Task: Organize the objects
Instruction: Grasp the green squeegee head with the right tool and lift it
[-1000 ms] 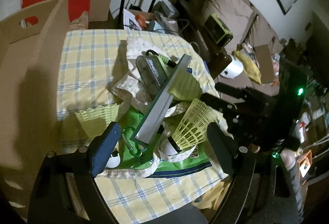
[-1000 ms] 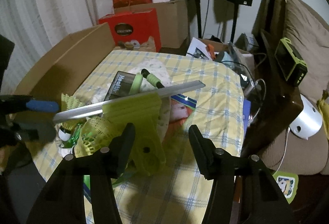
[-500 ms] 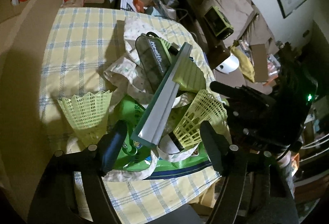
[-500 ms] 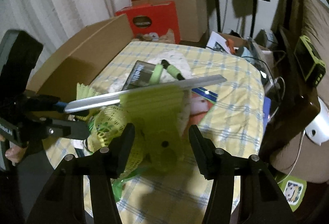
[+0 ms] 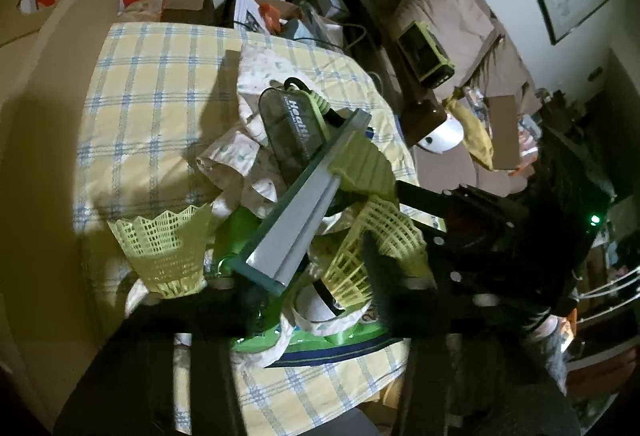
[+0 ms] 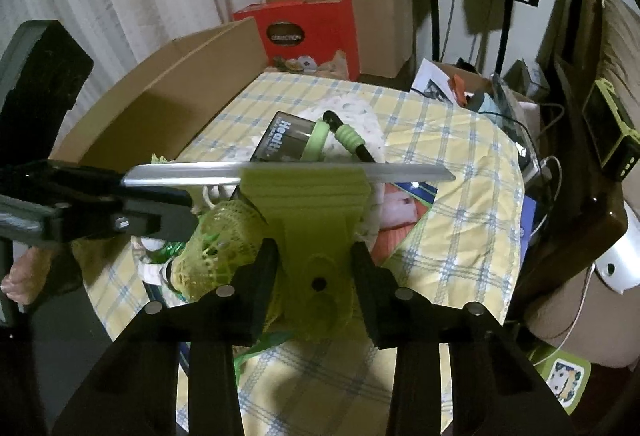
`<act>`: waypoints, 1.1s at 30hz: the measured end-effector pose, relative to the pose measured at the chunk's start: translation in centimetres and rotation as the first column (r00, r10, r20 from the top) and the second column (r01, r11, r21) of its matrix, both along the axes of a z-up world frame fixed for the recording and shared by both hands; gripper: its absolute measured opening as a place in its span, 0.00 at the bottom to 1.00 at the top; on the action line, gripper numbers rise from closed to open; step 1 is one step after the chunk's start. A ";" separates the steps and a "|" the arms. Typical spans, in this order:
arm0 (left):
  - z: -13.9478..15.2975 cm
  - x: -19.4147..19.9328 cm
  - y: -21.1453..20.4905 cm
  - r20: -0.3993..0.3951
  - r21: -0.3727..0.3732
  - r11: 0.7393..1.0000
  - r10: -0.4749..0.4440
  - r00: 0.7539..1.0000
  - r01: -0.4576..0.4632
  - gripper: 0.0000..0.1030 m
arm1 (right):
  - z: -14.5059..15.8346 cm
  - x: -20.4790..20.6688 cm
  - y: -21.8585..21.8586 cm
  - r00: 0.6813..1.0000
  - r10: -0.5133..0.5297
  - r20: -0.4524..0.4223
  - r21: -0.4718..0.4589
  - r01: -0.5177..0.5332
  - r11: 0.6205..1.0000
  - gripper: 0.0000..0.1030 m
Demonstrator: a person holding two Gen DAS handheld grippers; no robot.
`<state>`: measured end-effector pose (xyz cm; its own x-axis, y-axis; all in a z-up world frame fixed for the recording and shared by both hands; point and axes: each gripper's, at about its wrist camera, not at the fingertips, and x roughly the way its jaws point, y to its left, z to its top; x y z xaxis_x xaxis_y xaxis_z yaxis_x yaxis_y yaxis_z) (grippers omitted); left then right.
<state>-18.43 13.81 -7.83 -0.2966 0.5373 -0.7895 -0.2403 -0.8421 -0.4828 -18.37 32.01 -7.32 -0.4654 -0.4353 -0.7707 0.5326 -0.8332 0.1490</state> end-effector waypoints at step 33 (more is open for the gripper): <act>4.0 0.0 0.8 -0.107 0.151 0.988 -0.020 0.994 0.036 0.15 | 1.7 2.1 2.1 0.992 -0.081 -0.094 -0.022 0.079 0.997 0.34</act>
